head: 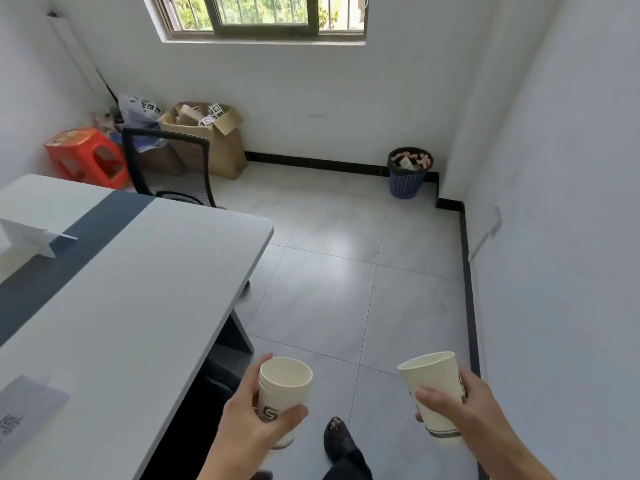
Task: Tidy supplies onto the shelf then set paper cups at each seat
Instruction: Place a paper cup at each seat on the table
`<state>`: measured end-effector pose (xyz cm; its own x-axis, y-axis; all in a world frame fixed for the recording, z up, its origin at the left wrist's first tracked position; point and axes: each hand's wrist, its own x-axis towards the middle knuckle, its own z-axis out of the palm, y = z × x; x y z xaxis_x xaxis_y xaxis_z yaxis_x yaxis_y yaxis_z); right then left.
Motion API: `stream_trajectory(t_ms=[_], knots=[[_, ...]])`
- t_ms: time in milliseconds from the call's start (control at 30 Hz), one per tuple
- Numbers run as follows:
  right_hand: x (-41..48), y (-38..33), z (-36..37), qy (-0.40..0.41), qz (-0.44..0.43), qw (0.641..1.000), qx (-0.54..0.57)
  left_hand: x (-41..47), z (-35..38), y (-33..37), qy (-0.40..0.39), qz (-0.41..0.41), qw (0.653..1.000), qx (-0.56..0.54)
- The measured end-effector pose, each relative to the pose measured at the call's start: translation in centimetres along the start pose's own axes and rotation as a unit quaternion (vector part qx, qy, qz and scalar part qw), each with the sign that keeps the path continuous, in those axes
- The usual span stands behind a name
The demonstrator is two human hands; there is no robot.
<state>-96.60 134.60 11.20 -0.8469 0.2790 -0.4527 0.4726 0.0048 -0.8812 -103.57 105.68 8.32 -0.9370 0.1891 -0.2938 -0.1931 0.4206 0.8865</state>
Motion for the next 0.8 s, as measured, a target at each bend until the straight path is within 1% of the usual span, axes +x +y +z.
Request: stream_trajectory(t_ms=[167,267,400,600,667,800], knots=[[8.3,-5.0,-2.4,0.001,-0.014,0.998,-0.056,9.5,1.0,4.9,0.001,0.033,0.999,-0.024],[13.1,-7.7,-2.6,0.001,-0.023,0.998,-0.062,14.4,0.6,8.1,0.009,0.049,0.999,-0.022],[19.1,-10.2,-1.1,-0.03,-0.023,0.997,-0.073,18.7,-0.8,10.6,0.044,0.036,0.998,-0.024],[30.8,-13.6,1.8,-0.118,-0.029,0.987,-0.104,23.2,-3.0,9.2,0.166,-0.036,0.985,-0.038],[35.1,-15.7,3.0,-0.154,-0.048,0.98,-0.117,24.6,-3.5,9.2,0.212,-0.064,0.974,-0.043],[43.0,-21.0,6.3,-0.24,-0.054,0.959,-0.14,26.6,-4.0,10.0,0.293,-0.113,0.948,-0.045]])
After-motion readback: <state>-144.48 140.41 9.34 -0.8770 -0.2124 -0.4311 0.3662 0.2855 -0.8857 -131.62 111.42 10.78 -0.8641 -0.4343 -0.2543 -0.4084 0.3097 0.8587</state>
